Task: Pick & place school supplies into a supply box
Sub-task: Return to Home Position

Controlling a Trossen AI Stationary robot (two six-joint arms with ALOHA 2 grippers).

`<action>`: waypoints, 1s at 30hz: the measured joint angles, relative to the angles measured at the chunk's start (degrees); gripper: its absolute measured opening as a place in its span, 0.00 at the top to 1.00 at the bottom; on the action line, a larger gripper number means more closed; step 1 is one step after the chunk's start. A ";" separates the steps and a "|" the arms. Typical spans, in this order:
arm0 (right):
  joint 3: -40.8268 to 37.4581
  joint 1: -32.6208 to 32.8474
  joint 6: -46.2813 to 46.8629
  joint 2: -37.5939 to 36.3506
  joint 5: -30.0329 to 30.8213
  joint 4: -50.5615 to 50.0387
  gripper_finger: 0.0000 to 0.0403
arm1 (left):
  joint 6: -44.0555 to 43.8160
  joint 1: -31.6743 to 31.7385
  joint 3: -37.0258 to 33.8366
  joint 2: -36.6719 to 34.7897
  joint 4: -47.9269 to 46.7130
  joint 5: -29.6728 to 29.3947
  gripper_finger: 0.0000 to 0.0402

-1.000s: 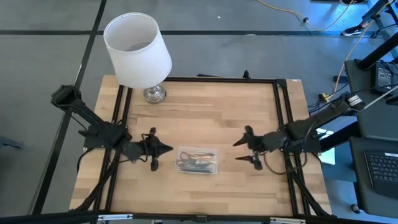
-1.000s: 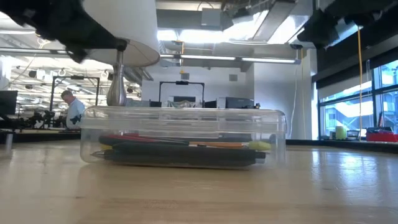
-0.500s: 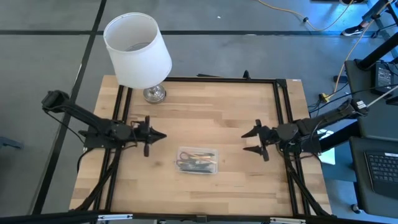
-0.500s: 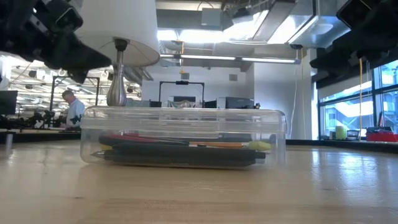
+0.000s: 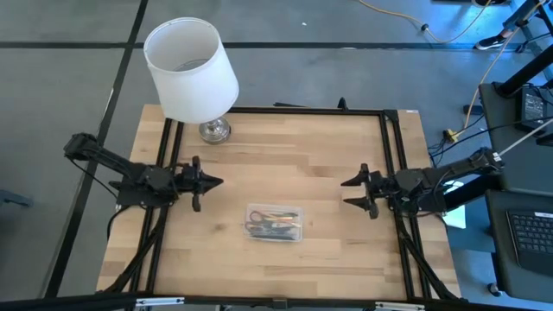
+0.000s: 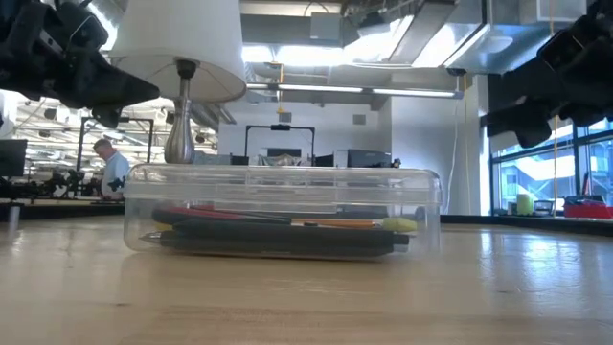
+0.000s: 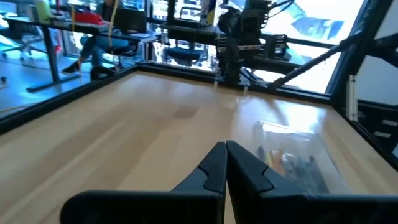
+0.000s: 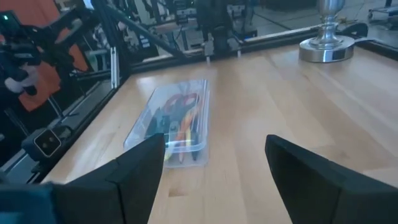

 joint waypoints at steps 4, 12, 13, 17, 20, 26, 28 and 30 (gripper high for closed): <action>0.00 -0.32 -1.58 -3.48 -0.01 -1.49 0.30 | 0.00 0.00 0.00 -4.06 -4.19 -1.73 0.99; 0.02 -0.34 -7.14 -10.96 -0.20 -3.18 0.30 | 1.35 0.00 0.00 -11.60 -9.47 -2.88 0.99; 0.02 -0.34 -7.49 -11.62 -0.26 -3.16 0.30 | 2.26 0.00 0.00 -12.56 -9.44 -2.98 0.99; 0.02 -0.34 -8.83 -13.16 -0.91 -3.23 0.30 | 5.41 0.00 0.00 -15.93 -9.43 -3.73 0.99; 0.02 -0.34 -10.27 -13.42 -1.00 -3.22 0.30 | 7.31 0.00 0.00 -17.93 -9.43 -6.88 0.99; 0.04 -0.34 -11.96 -13.40 -0.59 -3.23 0.30 | 8.34 -0.04 1.53 -19.58 -14.03 -12.14 0.99; 0.11 -0.34 -12.23 -13.40 1.07 -3.15 0.30 | 6.02 -0.04 2.37 -19.58 -16.96 -12.27 0.99; 0.13 -0.34 -13.13 -13.40 1.80 -3.10 0.30 | 5.08 -0.04 2.47 -19.58 -17.32 -11.67 0.99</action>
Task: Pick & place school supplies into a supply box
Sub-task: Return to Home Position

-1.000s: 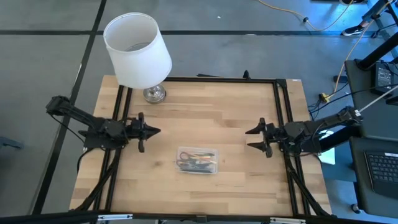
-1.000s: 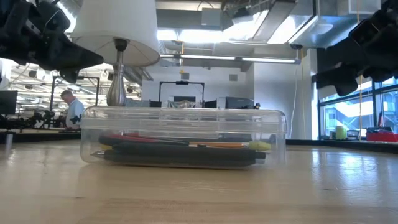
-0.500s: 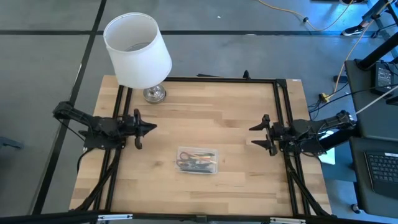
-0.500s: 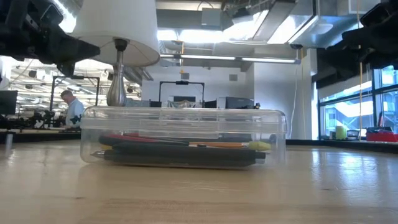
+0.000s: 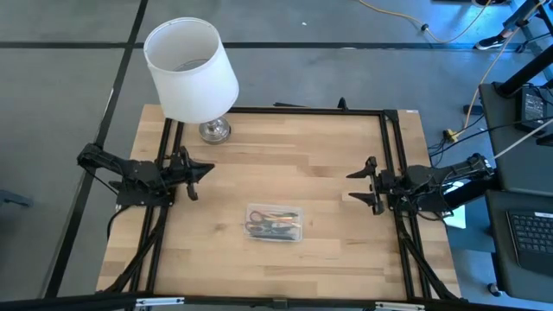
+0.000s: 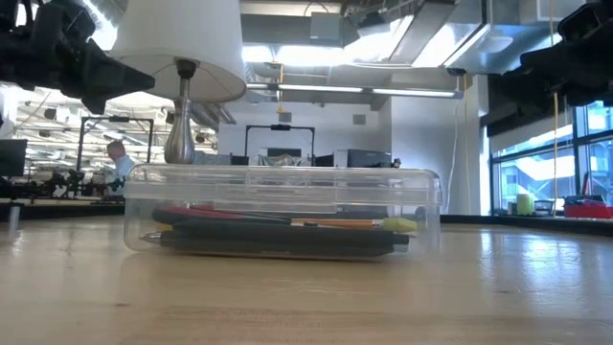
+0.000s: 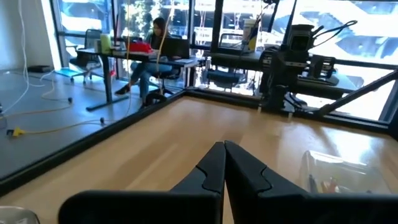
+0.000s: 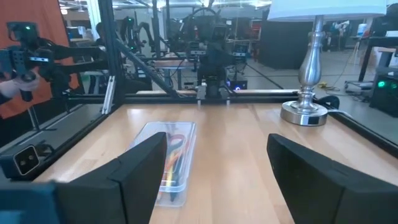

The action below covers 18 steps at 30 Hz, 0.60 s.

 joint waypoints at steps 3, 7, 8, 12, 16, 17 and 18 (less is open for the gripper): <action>0.00 0.00 -0.37 0.00 0.11 0.00 0.30 | -0.54 0.00 0.00 0.00 -0.02 0.18 0.99; 0.00 0.00 -1.91 0.38 0.07 -0.02 0.30 | -1.21 0.00 0.00 0.09 -0.02 0.11 0.99; 0.00 0.00 -1.83 0.42 0.07 -0.02 0.30 | -1.19 0.00 0.00 0.09 -0.02 0.03 0.99; 0.00 0.00 -1.81 0.42 0.07 0.00 0.30 | -1.14 0.00 0.00 0.09 -0.02 0.07 0.99; 0.00 0.00 -1.73 0.42 0.04 0.00 0.30 | -1.11 0.00 0.00 0.11 -0.03 0.05 0.99; 0.00 0.00 -1.71 0.42 0.04 0.01 0.30 | -1.10 0.00 0.00 0.11 -0.02 0.05 0.99; 0.00 0.00 -1.61 0.42 0.03 0.00 0.30 | -1.10 0.00 0.00 0.11 -0.02 0.05 0.99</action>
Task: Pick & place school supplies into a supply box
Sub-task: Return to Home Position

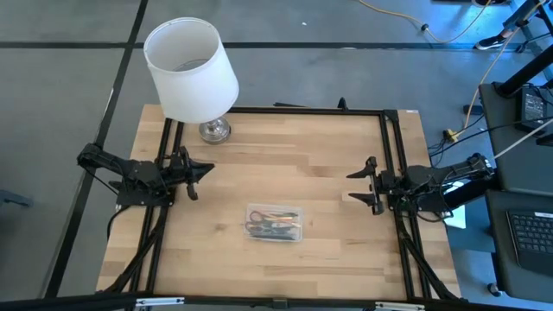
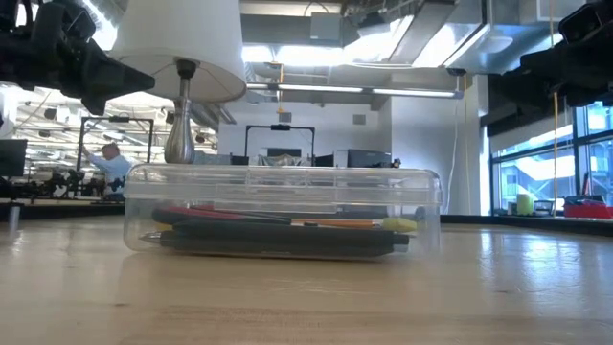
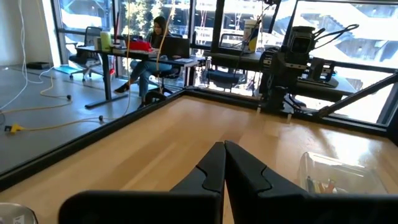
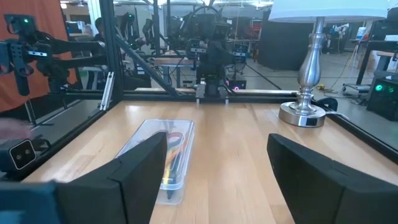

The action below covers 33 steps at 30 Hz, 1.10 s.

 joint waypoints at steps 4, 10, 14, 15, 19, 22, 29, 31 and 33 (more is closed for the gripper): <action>0.00 0.00 -0.08 0.00 -0.01 0.02 0.30 | 0.00 0.00 0.00 0.00 0.00 0.00 0.99; 0.02 0.00 0.02 0.00 -0.03 0.02 0.30 | 0.00 0.00 0.00 0.00 0.00 0.00 0.99; 0.02 0.00 -0.04 0.00 -0.03 0.02 0.30 | 0.00 0.00 0.00 0.00 0.00 0.00 0.99; 0.02 0.00 0.01 0.00 -0.04 0.02 0.30 | 0.00 0.00 0.00 0.00 -0.01 0.00 0.99; 0.07 0.00 -0.05 0.00 -0.05 0.02 0.30 | 0.00 0.00 0.00 0.00 -0.02 0.00 0.99; 0.07 0.00 -0.03 0.00 -0.05 0.02 0.30 | 0.01 0.00 0.00 0.00 -0.01 0.00 0.99; 0.07 0.00 -0.05 0.00 -0.05 0.02 0.30 | 0.00 0.00 0.00 0.00 -0.02 0.00 0.98; 0.07 0.00 0.01 0.00 -0.05 0.02 0.30 | 0.01 0.00 0.00 0.00 0.00 0.00 0.98; 0.07 0.00 -0.06 0.00 -0.05 0.02 0.30 | 0.02 0.00 0.00 0.00 -0.02 0.00 0.98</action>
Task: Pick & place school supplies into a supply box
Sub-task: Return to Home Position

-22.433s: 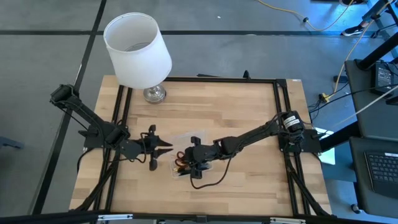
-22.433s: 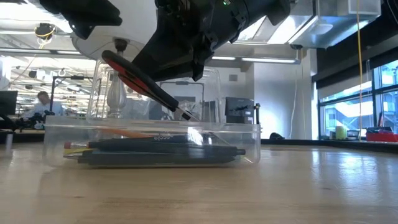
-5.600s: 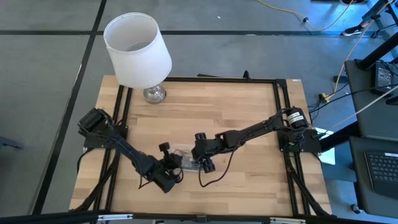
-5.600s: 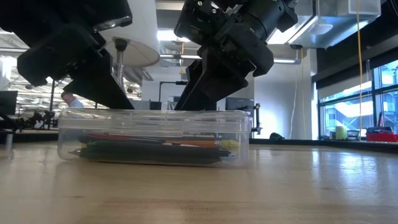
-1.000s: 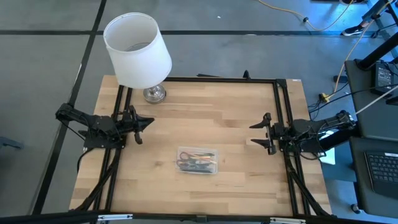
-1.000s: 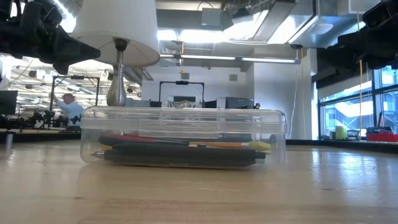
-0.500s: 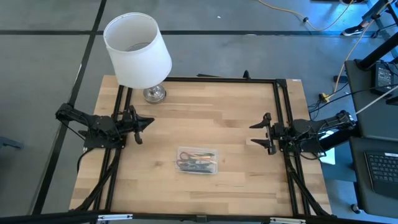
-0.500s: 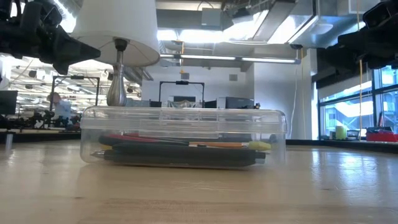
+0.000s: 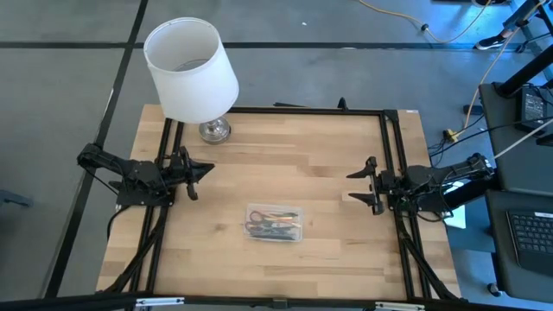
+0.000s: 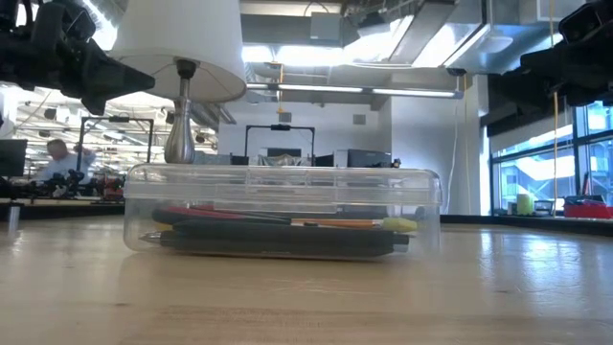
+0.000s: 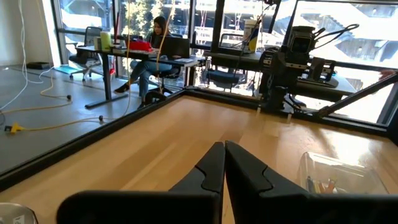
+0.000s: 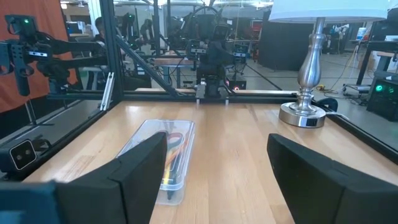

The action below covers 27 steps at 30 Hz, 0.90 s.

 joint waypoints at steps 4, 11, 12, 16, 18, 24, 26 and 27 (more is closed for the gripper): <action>0.00 0.00 0.02 0.00 0.00 0.00 0.30 | 0.00 0.00 0.00 0.00 0.01 0.00 0.99; 0.00 0.00 0.05 0.00 0.00 0.00 0.30 | 0.00 0.00 0.00 0.00 0.00 0.00 0.97; 0.00 0.00 0.08 0.00 0.00 0.00 0.30 | 0.00 0.00 0.00 0.00 0.01 0.00 0.97; 0.00 0.00 0.05 0.00 0.00 0.00 0.30 | 0.00 0.00 0.00 0.00 0.00 0.00 0.98; 0.00 0.02 0.06 0.00 0.00 0.00 0.30 | 0.00 0.00 0.00 0.00 0.02 0.00 0.98; 0.00 0.00 -0.01 0.00 0.00 0.00 0.30 | 0.00 0.00 0.00 0.00 0.02 0.00 0.98; 0.00 0.02 0.07 0.00 0.00 0.00 0.30 | 0.00 0.00 0.00 0.00 0.01 0.00 0.98; 0.00 0.00 0.07 0.00 0.00 0.00 0.30 | -0.01 0.00 0.00 0.00 0.02 0.00 0.98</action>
